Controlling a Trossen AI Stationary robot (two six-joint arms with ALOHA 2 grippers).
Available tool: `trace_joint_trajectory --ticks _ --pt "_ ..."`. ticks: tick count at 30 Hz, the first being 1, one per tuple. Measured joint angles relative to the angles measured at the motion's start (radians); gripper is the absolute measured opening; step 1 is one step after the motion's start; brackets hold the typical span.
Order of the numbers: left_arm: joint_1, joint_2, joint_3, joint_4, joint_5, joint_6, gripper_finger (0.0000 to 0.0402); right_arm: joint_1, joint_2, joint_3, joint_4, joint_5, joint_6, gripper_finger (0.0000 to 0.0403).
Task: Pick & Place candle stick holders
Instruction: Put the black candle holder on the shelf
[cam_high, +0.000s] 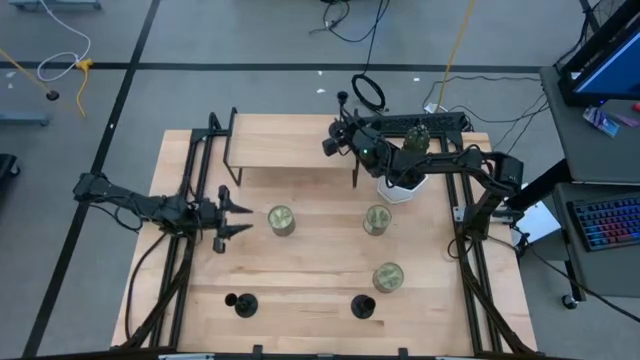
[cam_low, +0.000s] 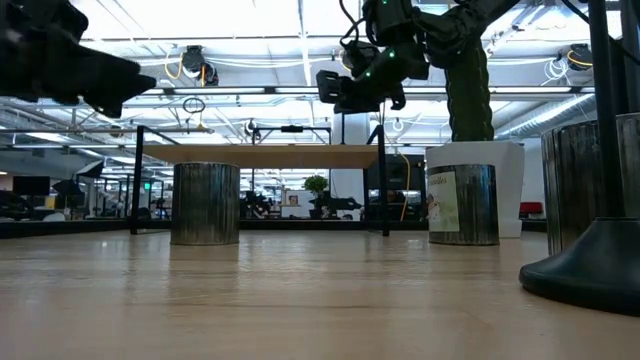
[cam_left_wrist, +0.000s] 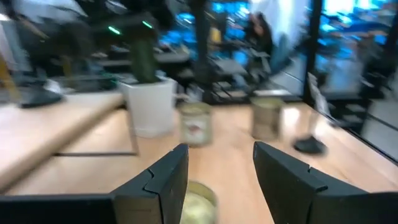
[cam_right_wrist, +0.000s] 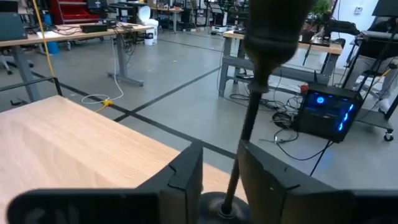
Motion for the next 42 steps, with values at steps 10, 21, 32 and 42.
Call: trace_joint_trajectory --ticks 10,21,32,42 --pt "-0.009 0.056 0.004 -0.201 0.401 -0.054 0.0189 0.106 -0.027 -0.001 -0.066 0.008 -0.132 0.0144" --pt "-0.136 0.206 0.002 -0.139 0.46 -0.102 0.0189 0.302 -0.176 -0.023 -0.306 0.155 -0.115 0.0145" --pt "-0.404 0.446 0.002 0.132 0.352 -0.042 0.0188 0.428 -0.303 -0.206 -0.272 0.155 -0.04 0.0142" --pt "-0.54 0.731 0.002 0.421 0.263 -0.066 0.0188 0.454 -0.387 -0.376 0.041 0.154 -0.072 0.0142"
